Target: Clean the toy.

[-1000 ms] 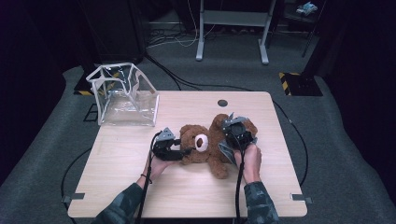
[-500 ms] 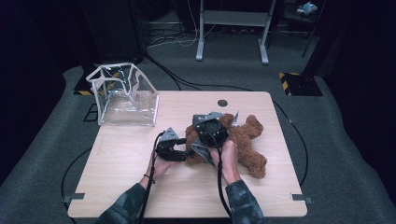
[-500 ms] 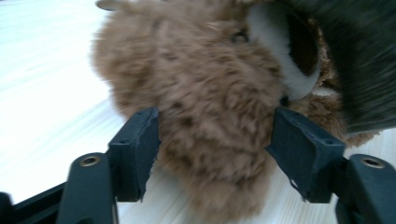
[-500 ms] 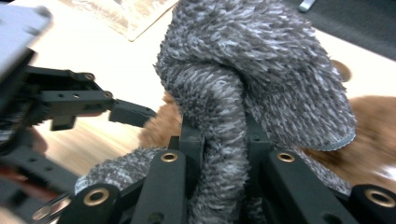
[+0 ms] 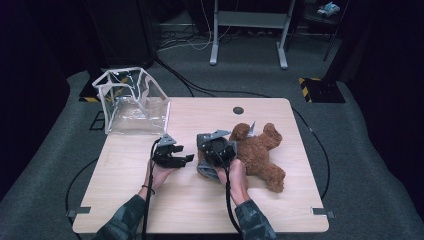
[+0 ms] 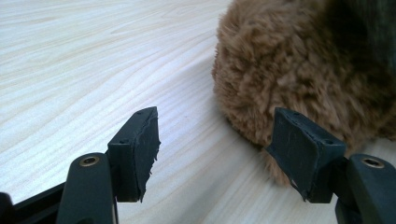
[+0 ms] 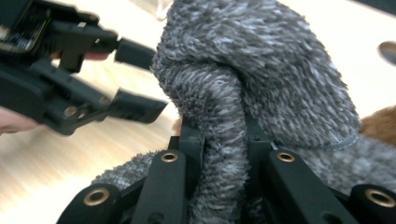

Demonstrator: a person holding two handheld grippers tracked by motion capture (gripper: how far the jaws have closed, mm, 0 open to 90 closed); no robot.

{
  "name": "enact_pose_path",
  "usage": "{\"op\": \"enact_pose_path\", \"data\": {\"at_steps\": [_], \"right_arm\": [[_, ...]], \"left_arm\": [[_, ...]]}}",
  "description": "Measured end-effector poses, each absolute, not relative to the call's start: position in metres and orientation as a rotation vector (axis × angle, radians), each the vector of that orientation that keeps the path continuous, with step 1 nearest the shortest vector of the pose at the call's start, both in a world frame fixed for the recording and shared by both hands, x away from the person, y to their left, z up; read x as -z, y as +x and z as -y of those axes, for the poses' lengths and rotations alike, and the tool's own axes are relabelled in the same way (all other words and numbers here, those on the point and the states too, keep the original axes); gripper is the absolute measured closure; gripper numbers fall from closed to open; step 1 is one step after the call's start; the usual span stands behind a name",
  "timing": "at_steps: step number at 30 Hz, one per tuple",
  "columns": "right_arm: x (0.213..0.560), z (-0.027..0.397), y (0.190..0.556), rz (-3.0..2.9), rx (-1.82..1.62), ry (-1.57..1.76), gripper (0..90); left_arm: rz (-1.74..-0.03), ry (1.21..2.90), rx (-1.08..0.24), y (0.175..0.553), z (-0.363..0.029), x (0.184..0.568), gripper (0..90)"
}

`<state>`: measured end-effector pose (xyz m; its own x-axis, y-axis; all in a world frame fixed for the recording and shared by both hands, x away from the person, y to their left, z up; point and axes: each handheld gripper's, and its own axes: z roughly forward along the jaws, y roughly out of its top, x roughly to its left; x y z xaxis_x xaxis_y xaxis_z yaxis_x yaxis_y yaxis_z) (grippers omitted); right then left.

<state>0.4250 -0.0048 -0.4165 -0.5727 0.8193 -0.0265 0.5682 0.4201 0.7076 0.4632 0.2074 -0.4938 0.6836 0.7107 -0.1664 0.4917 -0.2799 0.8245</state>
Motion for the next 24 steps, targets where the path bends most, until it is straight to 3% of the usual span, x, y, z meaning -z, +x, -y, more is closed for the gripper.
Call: {"op": "enact_pose_path", "data": {"at_steps": [24], "right_arm": [[0.451, 0.0, 0.399, -2.345, -1.001, 1.173, 76.0]], "left_arm": [[-0.994, 1.949, -0.308, 0.478, -0.181, 0.491, 32.6]]}}
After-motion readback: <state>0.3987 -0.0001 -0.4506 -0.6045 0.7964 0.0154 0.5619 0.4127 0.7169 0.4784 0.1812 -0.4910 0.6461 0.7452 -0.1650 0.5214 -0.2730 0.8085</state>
